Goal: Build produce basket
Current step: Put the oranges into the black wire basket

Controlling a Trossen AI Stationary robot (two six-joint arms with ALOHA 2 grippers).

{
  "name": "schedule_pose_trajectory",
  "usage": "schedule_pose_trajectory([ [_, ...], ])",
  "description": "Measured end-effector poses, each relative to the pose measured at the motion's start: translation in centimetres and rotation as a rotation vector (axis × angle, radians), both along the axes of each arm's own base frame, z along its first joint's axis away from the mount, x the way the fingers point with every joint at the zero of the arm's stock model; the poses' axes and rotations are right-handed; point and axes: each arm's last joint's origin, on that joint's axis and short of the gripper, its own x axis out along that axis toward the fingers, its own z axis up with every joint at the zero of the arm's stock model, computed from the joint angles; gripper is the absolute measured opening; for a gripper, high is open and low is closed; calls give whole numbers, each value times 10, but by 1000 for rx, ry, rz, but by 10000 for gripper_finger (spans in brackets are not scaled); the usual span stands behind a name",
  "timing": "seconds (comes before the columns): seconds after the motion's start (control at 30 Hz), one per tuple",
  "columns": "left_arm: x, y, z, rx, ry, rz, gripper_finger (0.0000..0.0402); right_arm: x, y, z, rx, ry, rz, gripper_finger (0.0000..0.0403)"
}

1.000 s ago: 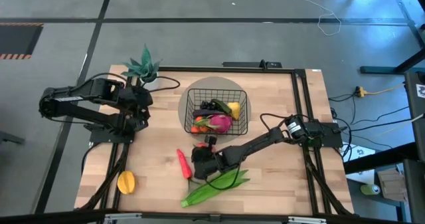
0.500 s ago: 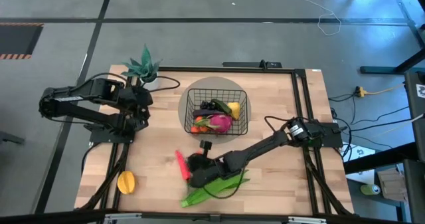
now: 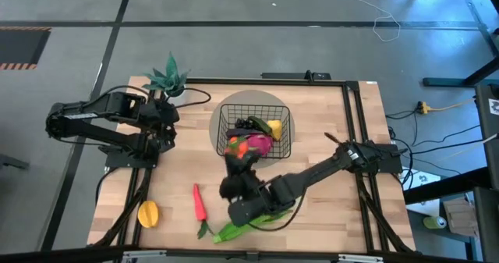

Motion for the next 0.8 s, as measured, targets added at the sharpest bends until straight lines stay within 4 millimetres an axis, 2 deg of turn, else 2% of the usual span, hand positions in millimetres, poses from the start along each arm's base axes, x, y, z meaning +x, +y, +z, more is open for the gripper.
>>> schedule_pose_trajectory([
  [0.17,0,0,0,0,0,0,158,-8,-44,13,9,62,-98,0],
  [0.3,0,0,0,0,0,1,158,-26,-98,24,273,59,-223,0],
  [0.4,0,0,0,0,0,0,158,-38,-127,22,414,108,-346,0],
  [0.6,0,1,0,20,0,10,158,-36,-148,15,535,210,-373,0],
  [0.8,0,1,0,20,0,11,158,-35,-163,11,636,236,-411,2],
])
